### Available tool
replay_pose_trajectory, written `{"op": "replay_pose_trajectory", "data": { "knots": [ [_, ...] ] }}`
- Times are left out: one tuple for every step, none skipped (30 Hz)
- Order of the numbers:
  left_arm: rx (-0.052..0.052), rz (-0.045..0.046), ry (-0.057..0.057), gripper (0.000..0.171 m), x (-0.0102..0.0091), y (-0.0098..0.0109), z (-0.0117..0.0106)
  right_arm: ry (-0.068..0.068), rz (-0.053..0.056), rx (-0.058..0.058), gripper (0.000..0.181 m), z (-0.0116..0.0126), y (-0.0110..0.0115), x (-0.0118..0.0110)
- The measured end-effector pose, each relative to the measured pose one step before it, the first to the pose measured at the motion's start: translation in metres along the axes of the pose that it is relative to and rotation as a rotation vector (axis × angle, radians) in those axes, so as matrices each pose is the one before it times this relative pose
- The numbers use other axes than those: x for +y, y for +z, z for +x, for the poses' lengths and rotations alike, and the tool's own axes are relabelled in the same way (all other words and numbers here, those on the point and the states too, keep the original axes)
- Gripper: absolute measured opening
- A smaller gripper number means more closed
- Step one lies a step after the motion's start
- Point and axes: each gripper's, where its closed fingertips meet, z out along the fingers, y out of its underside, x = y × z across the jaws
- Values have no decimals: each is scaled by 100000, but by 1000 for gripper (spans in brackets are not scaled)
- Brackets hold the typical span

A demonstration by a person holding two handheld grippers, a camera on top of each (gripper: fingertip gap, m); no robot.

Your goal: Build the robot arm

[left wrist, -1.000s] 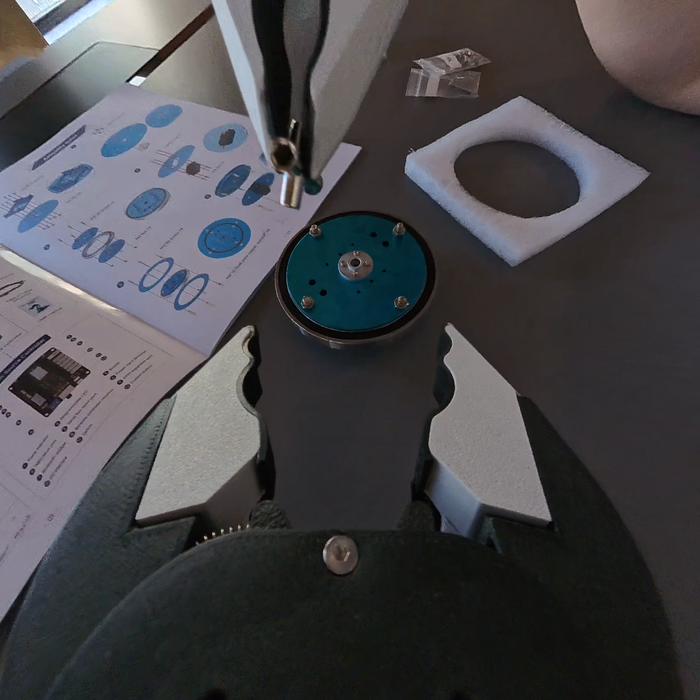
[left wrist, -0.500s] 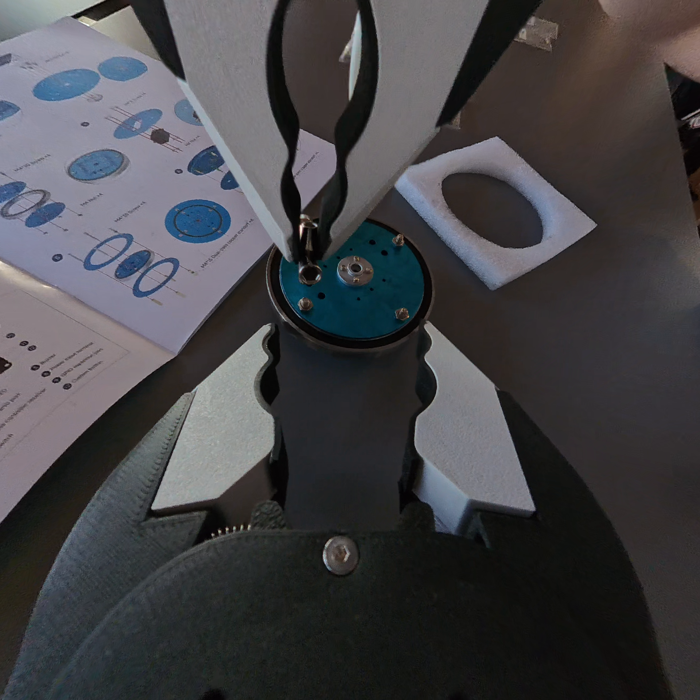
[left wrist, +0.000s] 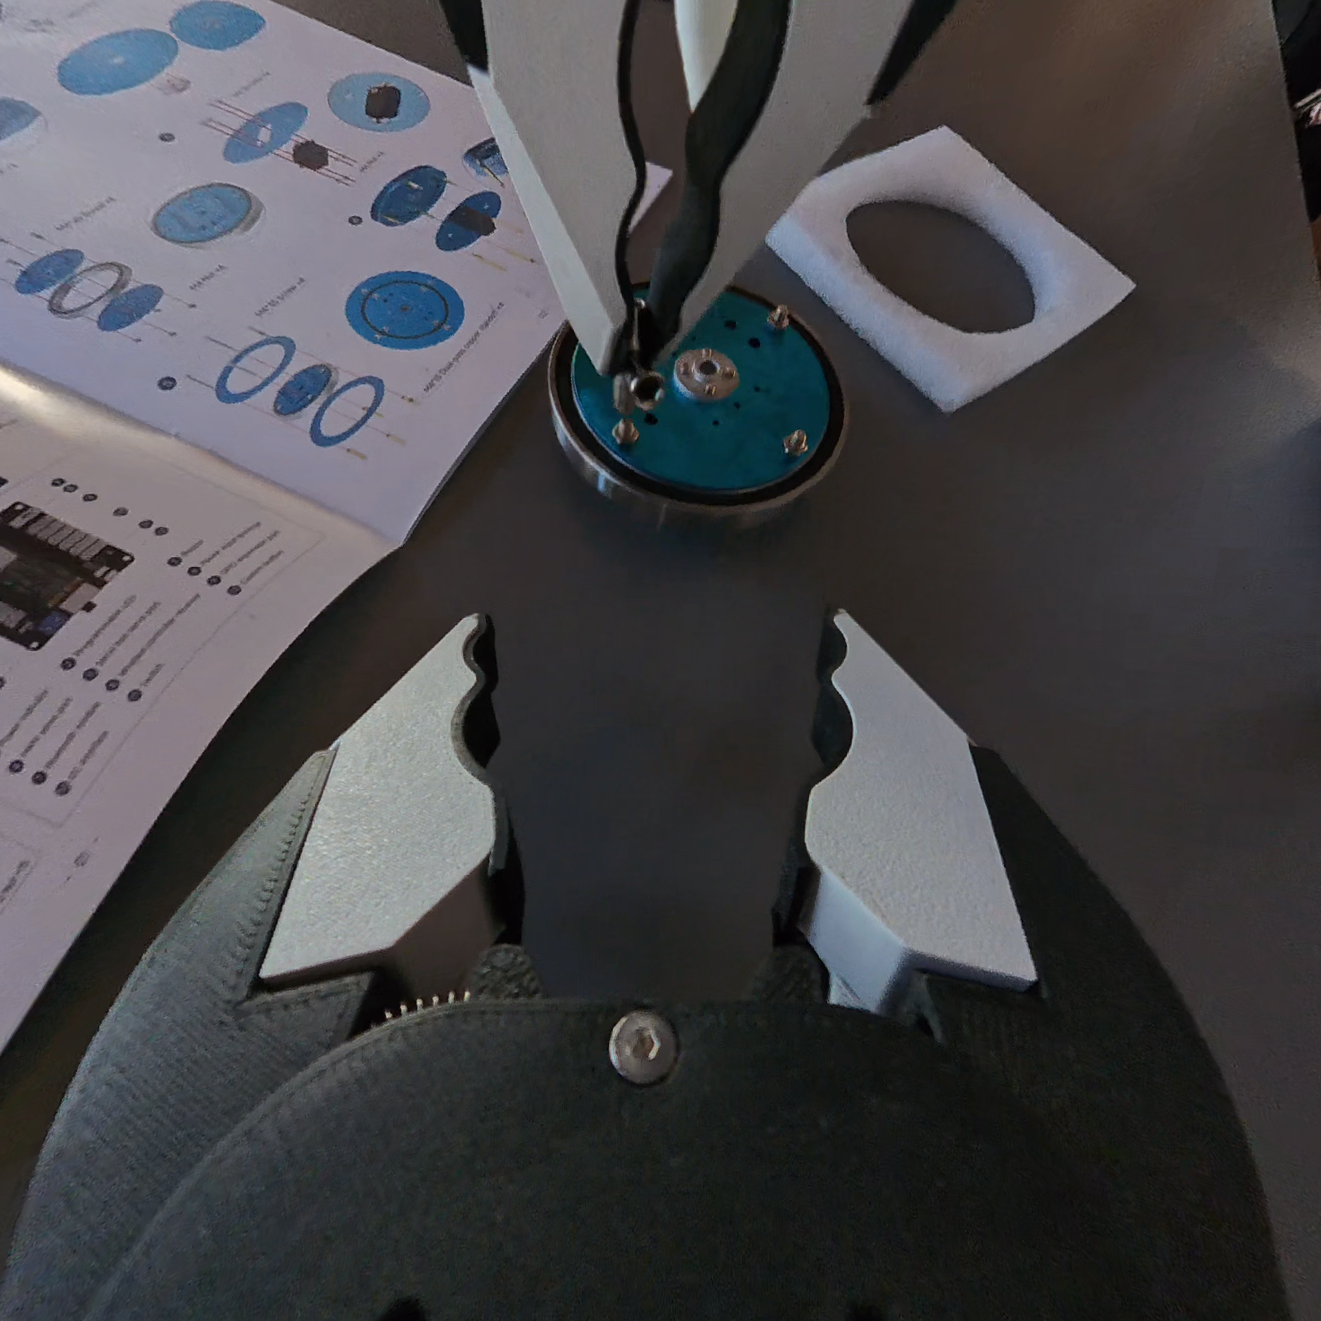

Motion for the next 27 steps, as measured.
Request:
{"op": "replay_pose_trajectory", "data": {
  "knots": [
    [-25,5,656,90,188,-426,-155,-251,-625,-185,6,28,138,190],
    [-112,594,68,91,72,-469,-183,-414,-279,286,6,69,90,83],
    [298,1426,-546,91,-90,-484,-130,-301,-576,104,6,31,69,66],
    [305,2043,-975,91,-228,-528,-113,-600,-1109,20,6,-20,47,108],
    [294,2621,-1072,91,-342,-537,-100,-1052,-557,323,6,9,1,-7],
    [5,2880,-976,91,-417,-521,-108,-761,-15,-29,6,-39,-30,-93],
    [-592,2802,-758,91,-433,-452,-180,-294,-49,-405,6,-58,-57,-83],
    [-644,2195,-463,91,-352,-398,-166,-338,31,-387,6,-38,-61,-91],
    [-754,1604,-111,91,-258,-315,-161,-668,408,-175,6,-18,-47,-158],
    [-1068,1090,62,91,-168,-255,-190,-670,408,-113,6,-12,-37,-181],
    [-1090,442,46,90,-78,-219,-202,-502,-107,-490,6,-64,-22,-107],
    [-1049,557,0,90,-74,-159,-182,-562,-320,-128,6,-5,-6,-70],
    [-795,784,-240,90,-107,-80,-150,-494,-161,-12,6,29,16,-95],
    [-233,358,-489,90,-40,-17,-69,-193,-527,-620,6,-61,51,-33],
    [-62,-314,-398,90,60,18,-42,-239,-1069,-415,6,-32,91,39],
    [-412,-645,-10,90,103,16,-69,-511,-851,183,6,56,25,-2],
    [-719,-741,288,90,124,-3,-119,-437,-308,523,6,84,-29,-85],
    [-446,-657,351,90,98,-28,-60,-271,-865,-14,6,22,-7,-4],
    [-288,-207,256,90,30,-54,-35,-61,-1476,-90,6,21,29,82],
    [-375,228,-37,90,-58,-45,-59,-130,-1244,357,6,73,-6,62],
    [-189,391,-306,90,-100,-20,-19,-219,-900,670,6,116,-13,21],
    [481,342,-245,90,-90,18,90,-206,-695,4,6,23,24,12],
    [411,-193,113,90,8,63,113,53,-866,-827,6,-100,41,36],
    [-167,-707,618,90,83,75,36,26,-1251,-757,6,-84,64,91],
    [-171,-937,735,90,129,74,32,-292,-1174,-110,6,10,53,46],
    [-65,-826,561,90,114,75,52,-232,-1119,-528,6,-51,51,1],
    [-18,-582,326,90,70,57,36,-192,-1001,-440,6,-14,36,-29]
  ]
}}
